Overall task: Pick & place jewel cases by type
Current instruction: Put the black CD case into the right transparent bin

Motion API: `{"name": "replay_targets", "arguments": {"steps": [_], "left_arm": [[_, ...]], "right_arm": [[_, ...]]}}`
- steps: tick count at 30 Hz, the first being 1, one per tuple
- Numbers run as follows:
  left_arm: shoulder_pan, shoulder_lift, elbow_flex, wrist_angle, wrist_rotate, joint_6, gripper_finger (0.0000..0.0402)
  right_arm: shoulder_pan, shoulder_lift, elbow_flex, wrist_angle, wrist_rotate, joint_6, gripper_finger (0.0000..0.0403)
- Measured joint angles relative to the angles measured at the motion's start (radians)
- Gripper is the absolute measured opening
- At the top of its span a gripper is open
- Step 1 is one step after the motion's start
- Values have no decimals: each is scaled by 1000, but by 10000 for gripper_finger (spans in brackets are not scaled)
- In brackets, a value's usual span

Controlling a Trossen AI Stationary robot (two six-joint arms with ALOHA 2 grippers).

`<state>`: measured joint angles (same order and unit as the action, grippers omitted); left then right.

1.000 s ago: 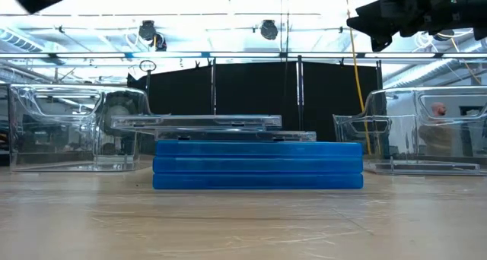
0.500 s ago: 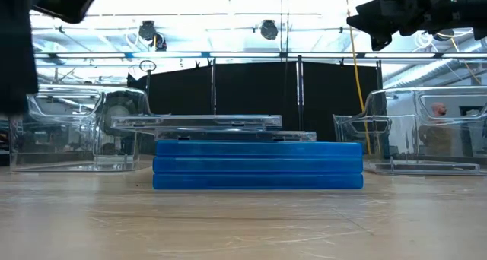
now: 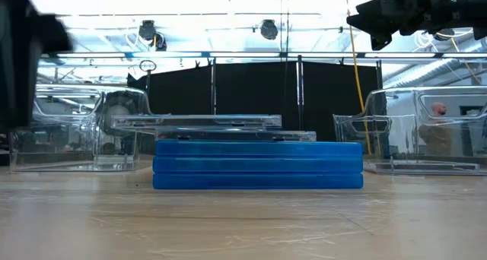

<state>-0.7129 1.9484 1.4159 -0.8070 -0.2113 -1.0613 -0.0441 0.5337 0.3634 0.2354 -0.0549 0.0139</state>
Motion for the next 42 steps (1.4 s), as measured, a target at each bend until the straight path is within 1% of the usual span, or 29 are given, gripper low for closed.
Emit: {"name": "replay_targets", "arguments": {"steps": [2, 6, 8, 10, 11, 13, 16, 18, 20, 22, 24, 27, 28, 30, 33, 35, 38, 40, 42], "left_arm": [[6, 50, 129, -172, -33, 40, 88], [5, 166, 355, -523, -156, 138, 88], [5, 218, 406, -685, -187, 155, 88], [5, 253, 405, -766, -184, 151, 88], [5, 266, 391, -768, -181, 151, 88], [5, 275, 345, -740, -178, 205, 88], [10, 273, 291, -671, -168, 260, 88], [12, 274, 277, -670, -196, 257, 88], [3, 273, 277, -686, -251, 255, 85], [-10, 271, 278, -709, -277, 251, 73], [-21, 271, 278, -715, -272, 251, 54], [-32, 271, 279, -709, -212, 251, 15], [-33, 272, 287, -709, -187, 246, 8], [-36, 272, 310, -710, -182, 215, 7], [-41, 272, 382, -718, -248, 191, 4], [-42, 272, 445, -748, -332, 200, 4], [-35, 270, 511, -761, -446, 275, 3], [-22, 270, 528, -737, -460, 338, 8], [-7, 270, 531, -682, -454, 404, 21]], "right_arm": [[0, 3, 0, 0, 1, 0, 130], [0, 7, 0, 0, 2, 4, 130], [0, 10, 0, 0, 2, 4, 130], [0, 10, 0, 0, 2, 4, 130], [0, 11, 0, 0, 2, 4, 130], [0, 11, 0, 0, 2, 4, 130], [0, 11, 0, 0, 2, 5, 130], [0, 11, 0, 0, 2, 7, 130], [0, 11, 0, 0, 2, 15, 130], [0, 11, 0, 0, 2, 19, 130], [0, 11, 0, 0, 2, 19, 130], [0, 11, 0, 0, 2, 19, 130], [0, 11, 0, 0, 2, 19, 130], [0, 11, 0, 0, 2, 19, 130], [0, 11, 0, 0, 3, 19, 130], [0, 11, 0, 0, 8, 19, 130], [0, 11, 0, 0, 9, 19, 130], [0, 11, 0, 0, 10, 24, 130], [0, 11, 0, 0, 10, 27, 130]]}}
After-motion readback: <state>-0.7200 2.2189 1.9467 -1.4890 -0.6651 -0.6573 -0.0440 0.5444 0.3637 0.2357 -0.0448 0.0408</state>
